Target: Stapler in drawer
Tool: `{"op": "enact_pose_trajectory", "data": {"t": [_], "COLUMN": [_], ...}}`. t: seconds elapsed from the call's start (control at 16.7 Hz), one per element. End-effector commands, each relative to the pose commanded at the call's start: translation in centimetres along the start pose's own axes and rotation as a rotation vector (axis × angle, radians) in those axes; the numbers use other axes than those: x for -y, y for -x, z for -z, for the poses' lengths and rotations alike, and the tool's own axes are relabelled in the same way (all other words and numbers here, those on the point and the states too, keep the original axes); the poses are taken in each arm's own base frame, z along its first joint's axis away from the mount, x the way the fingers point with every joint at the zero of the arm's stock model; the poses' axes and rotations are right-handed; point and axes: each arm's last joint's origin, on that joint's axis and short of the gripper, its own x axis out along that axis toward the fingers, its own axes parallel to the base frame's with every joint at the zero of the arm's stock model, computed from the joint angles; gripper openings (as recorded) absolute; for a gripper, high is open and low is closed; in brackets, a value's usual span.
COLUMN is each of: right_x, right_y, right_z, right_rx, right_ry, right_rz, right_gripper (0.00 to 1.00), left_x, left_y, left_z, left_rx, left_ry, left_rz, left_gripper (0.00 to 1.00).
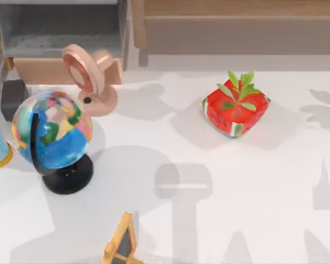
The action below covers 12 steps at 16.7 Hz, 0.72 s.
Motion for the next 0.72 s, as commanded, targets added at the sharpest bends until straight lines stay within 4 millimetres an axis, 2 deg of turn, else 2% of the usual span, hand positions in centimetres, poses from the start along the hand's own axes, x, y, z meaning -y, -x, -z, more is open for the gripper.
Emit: {"op": "enact_pose_trajectory", "data": {"t": [0.36, 0.72], "right_x": [0.00, 0.00], "right_y": [0.00, 0.00], "right_z": [0.00, 0.00], "right_rx": [0.000, 0.000], "right_ry": [0.000, 0.000], "right_rz": [0.000, 0.000], "right_gripper": [1.00, 1.00], "left_x": [0.00, 0.00], "left_y": [0.00, 0.00], "left_z": [0.00, 0.00], "left_rx": [0.000, 0.000], "left_ry": [0.000, 0.000], "left_rz": [0.000, 0.000], "left_gripper": [0.98, 1.00]}}
